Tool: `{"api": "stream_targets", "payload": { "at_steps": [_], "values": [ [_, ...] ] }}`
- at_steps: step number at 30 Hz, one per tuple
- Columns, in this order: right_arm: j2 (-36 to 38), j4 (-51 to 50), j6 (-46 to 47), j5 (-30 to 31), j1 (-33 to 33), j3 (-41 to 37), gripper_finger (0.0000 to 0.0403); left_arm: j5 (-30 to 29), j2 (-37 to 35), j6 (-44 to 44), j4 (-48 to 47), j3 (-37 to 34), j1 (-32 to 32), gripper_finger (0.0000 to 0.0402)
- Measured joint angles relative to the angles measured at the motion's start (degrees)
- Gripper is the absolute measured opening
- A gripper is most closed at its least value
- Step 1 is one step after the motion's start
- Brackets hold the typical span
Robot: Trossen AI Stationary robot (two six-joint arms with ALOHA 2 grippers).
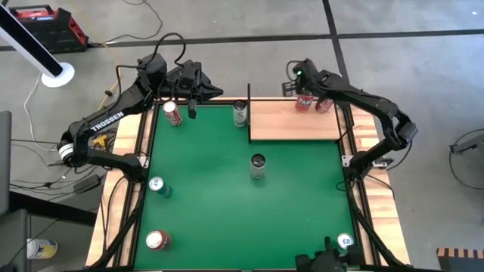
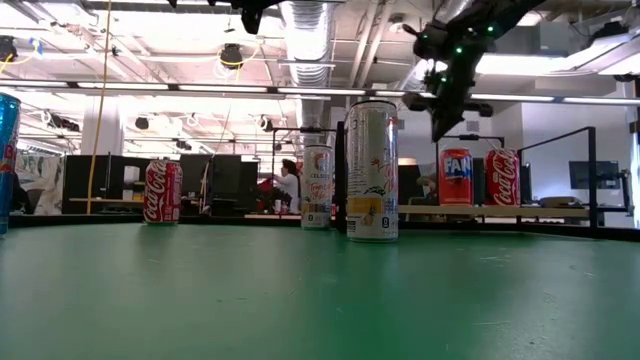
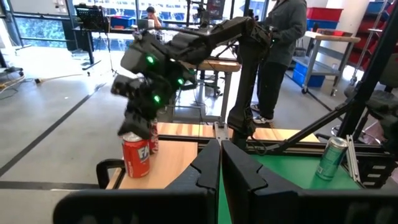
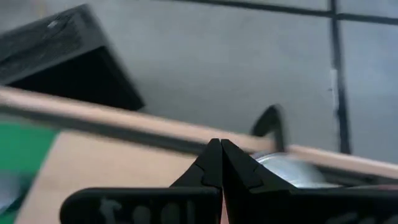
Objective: Place canned beverage on shelf
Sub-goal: Put the right orange soda can on the shelf
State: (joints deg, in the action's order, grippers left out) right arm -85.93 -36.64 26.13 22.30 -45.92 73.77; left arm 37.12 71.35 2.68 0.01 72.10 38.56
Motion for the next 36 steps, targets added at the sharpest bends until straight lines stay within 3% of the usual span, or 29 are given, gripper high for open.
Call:
{"api": "stream_targets", "payload": {
  "at_steps": [13, 23, 36],
  "values": [
    [0.4, -0.3, -7.1, -8.2, -10.3, 0.0, 0.0021, -0.4, 0.0, -0.5, -0.1, 0.0, 0.0, 0.0000],
    [0.4, 0.2, -11.7, -14.8, -10.9, 0.0, 0.0021, -0.5, 0.0, -0.4, -0.1, 0.0, 0.0, 0.0000],
    [0.4, 0.3, -15.3, -16.6, -10.7, 0.0, 0.0021, -0.5, 0.0, 0.6, -0.1, 0.0, 0.0, 0.0000]
  ]
}}
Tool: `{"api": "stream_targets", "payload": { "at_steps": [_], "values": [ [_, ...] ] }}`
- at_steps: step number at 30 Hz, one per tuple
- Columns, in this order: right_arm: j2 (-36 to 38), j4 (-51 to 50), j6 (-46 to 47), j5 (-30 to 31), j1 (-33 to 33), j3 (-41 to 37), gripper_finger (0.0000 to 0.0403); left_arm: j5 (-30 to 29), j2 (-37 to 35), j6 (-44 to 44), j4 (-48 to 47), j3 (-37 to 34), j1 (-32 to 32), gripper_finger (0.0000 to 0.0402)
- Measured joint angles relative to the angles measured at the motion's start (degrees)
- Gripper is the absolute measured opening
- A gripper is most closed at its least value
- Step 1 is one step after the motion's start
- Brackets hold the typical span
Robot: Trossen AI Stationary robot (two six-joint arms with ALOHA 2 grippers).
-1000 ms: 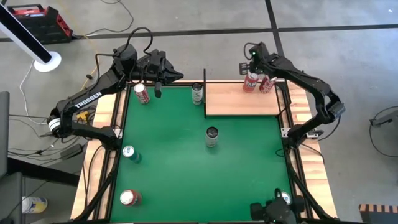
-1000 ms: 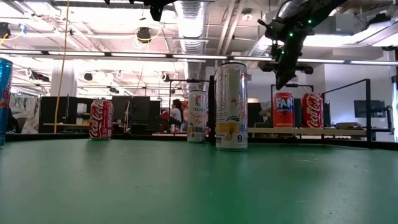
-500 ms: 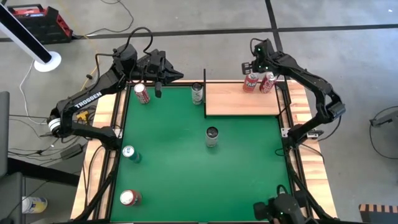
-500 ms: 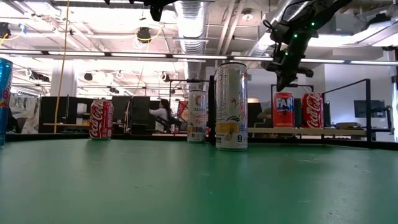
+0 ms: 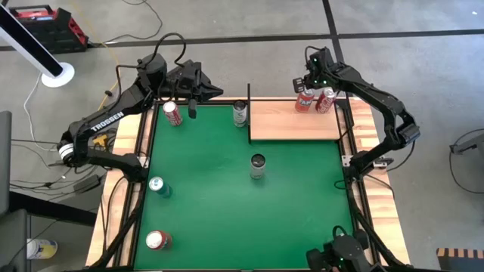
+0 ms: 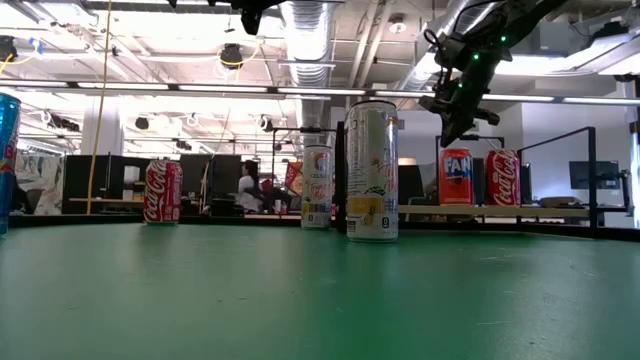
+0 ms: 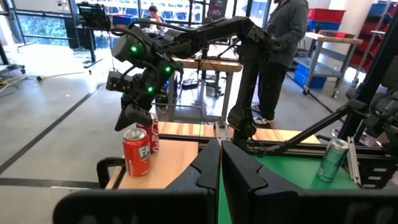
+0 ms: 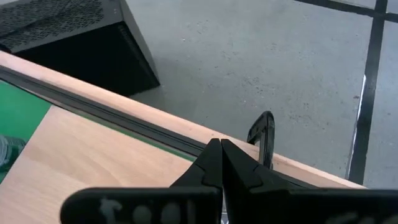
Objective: Place canned beverage on shelf
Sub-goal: Put the right orange soda can on the shelf
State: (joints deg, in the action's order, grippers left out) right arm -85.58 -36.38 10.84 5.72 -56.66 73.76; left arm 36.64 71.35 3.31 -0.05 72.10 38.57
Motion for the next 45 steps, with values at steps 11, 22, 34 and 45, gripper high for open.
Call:
{"api": "stream_targets", "payload": {
  "at_steps": [11, 22, 34, 45],
  "values": [
    [0.0, 1.8, -2.4, -2.7, 0.0, 0.0, 0.0021, 0.0, 0.0, 0.6, 0.0, 0.0, 0.0, 0.0000],
    [-3.2, 3.6, -2.4, -3.8, -0.2, 0.0, 0.0021, 0.0, 0.0, 0.6, 0.0, 0.0, 0.0, 0.0000],
    [-3.5, 2.9, -3.6, -1.2, 0.6, 0.0, 0.0021, 0.5, 0.0, 1.0, -1.1, 0.0, 0.0, 0.0000],
    [-3.5, 0.2, -6.0, -1.1, 0.7, 0.0, 0.0021, 0.4, 0.0, 0.2, -1.0, 0.0, 0.0, 0.0000]
  ]
}}
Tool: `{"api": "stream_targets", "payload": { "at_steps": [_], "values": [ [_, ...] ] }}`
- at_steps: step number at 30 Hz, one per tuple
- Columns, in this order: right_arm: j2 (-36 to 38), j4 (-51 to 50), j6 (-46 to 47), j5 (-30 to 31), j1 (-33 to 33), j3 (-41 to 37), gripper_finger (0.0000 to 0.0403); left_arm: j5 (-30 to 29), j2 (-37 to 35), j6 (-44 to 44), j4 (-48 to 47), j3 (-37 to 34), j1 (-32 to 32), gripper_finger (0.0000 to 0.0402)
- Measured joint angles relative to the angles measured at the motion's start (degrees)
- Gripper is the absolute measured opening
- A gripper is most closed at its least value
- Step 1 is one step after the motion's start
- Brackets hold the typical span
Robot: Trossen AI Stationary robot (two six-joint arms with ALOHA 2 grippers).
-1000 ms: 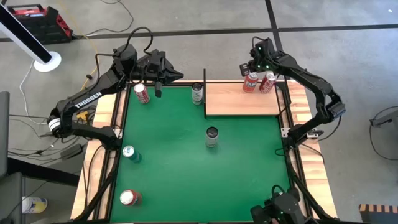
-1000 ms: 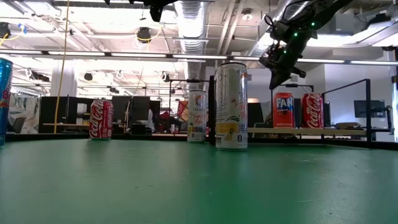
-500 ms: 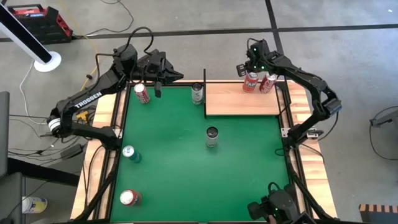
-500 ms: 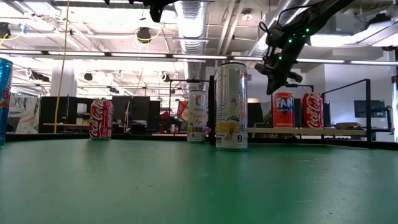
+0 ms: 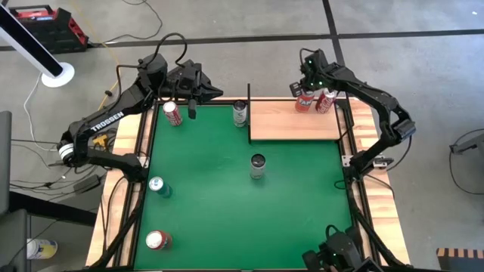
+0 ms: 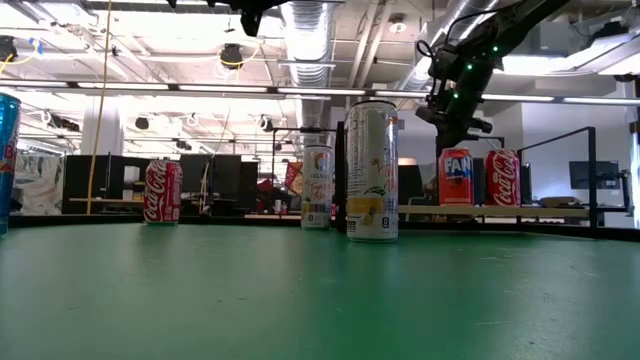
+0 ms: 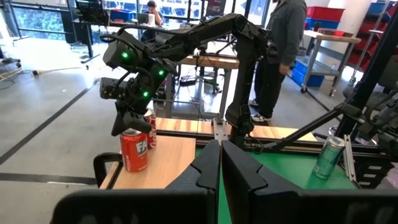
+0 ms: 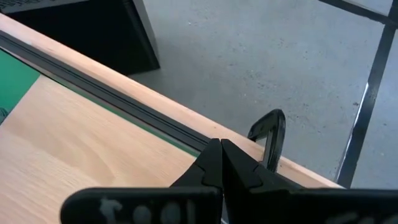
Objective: Place canned beverage on shelf
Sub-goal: Put the right orange soda can on the shelf, then put the top blue soda can on the shelf
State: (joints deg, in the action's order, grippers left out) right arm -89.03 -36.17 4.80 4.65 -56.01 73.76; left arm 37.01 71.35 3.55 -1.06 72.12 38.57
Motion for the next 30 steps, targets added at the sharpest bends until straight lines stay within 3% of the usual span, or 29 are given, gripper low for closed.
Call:
{"api": "stream_targets", "payload": {
  "at_steps": [20, 30],
  "values": [
    [0.7, -3.7, 2.7, 1.5, 0.0, 0.0, 0.0021, -0.2, 0.0, 0.1, 0.1, 0.0, 0.0, 0.0000],
    [9.7, -2.2, 3.8, 0.1, 1.0, 2.6, 0.0024, -0.9, 0.0, -0.3, 0.4, 0.0, 0.0, 0.0000]
  ]
}}
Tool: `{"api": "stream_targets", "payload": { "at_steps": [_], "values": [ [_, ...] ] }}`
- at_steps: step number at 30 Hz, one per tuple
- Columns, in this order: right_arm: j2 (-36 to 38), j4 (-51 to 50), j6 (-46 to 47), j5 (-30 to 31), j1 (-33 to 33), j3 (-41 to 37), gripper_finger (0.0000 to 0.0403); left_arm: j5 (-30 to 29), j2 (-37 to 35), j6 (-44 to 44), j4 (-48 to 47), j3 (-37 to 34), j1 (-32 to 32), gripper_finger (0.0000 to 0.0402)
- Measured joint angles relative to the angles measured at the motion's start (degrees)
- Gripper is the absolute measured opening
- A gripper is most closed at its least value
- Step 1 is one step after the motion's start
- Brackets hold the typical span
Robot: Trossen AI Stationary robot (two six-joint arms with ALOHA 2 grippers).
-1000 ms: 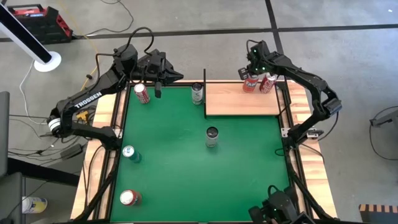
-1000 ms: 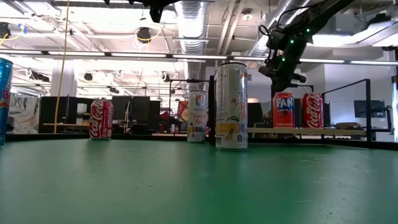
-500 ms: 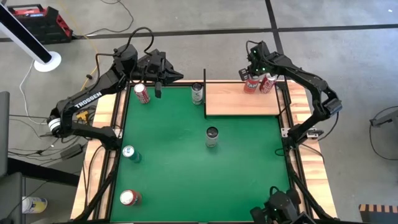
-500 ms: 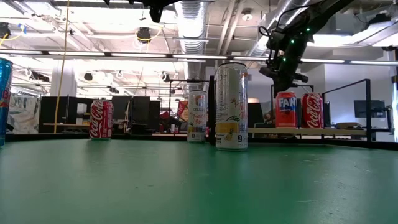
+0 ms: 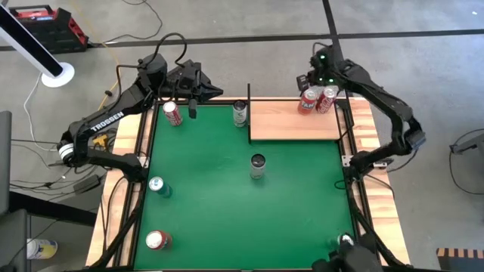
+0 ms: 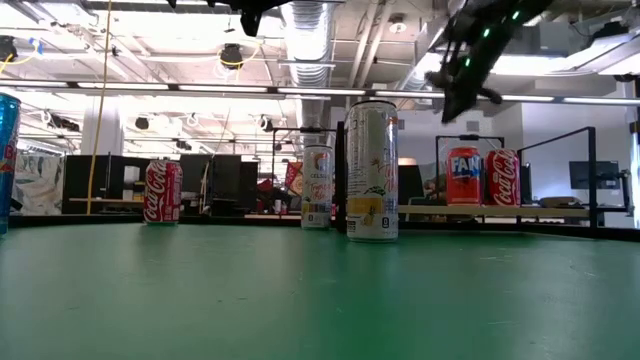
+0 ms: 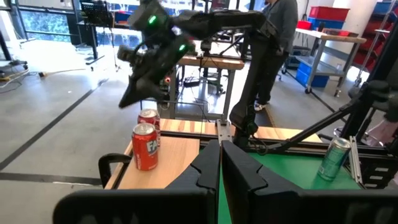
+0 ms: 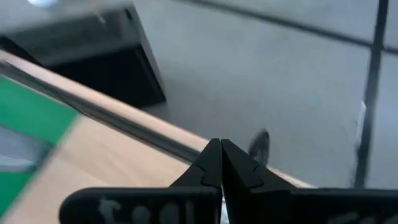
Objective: Place canned beverage on shelf
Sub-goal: Put the top blue soda can on the shelf
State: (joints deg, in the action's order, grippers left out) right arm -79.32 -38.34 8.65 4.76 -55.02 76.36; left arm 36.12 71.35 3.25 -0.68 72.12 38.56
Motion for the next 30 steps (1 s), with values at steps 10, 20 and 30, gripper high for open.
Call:
{"api": "stream_targets", "payload": {
  "at_steps": [10, 20, 30],
  "values": [
    [15.7, -3.9, 4.4, -8.1, 10.4, 0.1, 0.0023, -4.4, 0.0, -1.1, 3.7, 0.0, -2.3, 0.0000],
    [22.7, -6.8, 5.5, -7.9, 35.0, 0.1, 0.0024, -6.8, 4.6, -0.8, 8.2, 0.1, -10.4, 0.0000],
    [23.2, -10.0, 6.4, -4.7, 56.2, -3.5, 0.0024, -7.3, 11.7, -1.5, 5.8, 0.1, -24.2, 0.0000]
  ]
}}
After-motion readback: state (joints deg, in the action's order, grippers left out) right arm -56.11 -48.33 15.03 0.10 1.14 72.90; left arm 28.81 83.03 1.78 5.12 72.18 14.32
